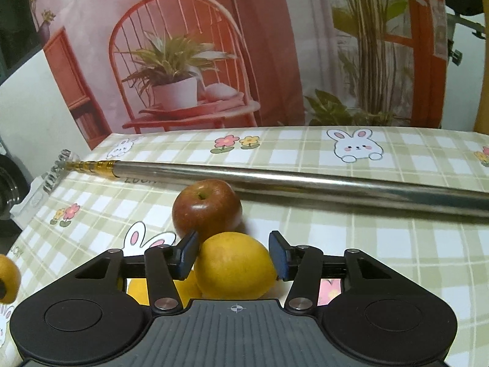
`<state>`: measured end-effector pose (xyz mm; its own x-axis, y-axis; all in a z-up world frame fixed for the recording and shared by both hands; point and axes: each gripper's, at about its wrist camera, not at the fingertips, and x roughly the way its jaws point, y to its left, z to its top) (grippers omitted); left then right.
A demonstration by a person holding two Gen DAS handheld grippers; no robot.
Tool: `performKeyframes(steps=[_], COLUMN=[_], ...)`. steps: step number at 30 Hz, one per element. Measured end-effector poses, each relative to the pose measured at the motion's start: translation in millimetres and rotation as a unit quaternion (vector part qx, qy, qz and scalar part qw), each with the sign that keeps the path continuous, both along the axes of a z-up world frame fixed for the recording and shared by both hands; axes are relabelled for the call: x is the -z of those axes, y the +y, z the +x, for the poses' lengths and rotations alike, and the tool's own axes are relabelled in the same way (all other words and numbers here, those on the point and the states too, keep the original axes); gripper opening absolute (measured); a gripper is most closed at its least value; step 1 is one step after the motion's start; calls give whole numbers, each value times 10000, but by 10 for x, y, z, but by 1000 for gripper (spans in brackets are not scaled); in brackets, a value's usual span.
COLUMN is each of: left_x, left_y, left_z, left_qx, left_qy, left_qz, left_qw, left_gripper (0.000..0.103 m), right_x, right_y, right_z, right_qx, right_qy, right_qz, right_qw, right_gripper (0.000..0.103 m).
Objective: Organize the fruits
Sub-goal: 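Lift the yellow fruit with left tool while right tool grasps a yellow pear, then carry the yellow fruit and yellow pear over the white plate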
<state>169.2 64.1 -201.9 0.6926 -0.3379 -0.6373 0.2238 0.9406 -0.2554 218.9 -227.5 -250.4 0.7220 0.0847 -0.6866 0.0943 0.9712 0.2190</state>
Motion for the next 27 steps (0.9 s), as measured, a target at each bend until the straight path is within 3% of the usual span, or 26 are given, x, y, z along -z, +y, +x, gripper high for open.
performKeyframes(steps=[6, 10, 15, 21, 27], left_x=[42, 55, 53, 113, 146], left_y=[-24, -47, -60, -73, -91], left_z=[6, 8, -20, -28, -32], left_qx=[50, 85, 145, 203, 252], left_qy=[56, 81, 85, 162, 208], left_qz=[-26, -56, -47, -58, -54], left_qw=[10000, 9999, 9998, 9996, 9994], left_gripper=[48, 48, 48, 48, 48], right_x=[-92, -188, -246, -60, 99], right_y=[-94, -137, -183, -6, -92], right_z=[-457, -696, -604, -632, -706], right_qx=[105, 197, 114, -33, 327], right_qy=[8, -88, -124, 337, 312], right_qz=[169, 78, 222, -21, 482], right_qw=[9998, 9997, 9996, 9994, 9978], right_gripper=[38, 41, 55, 56, 51])
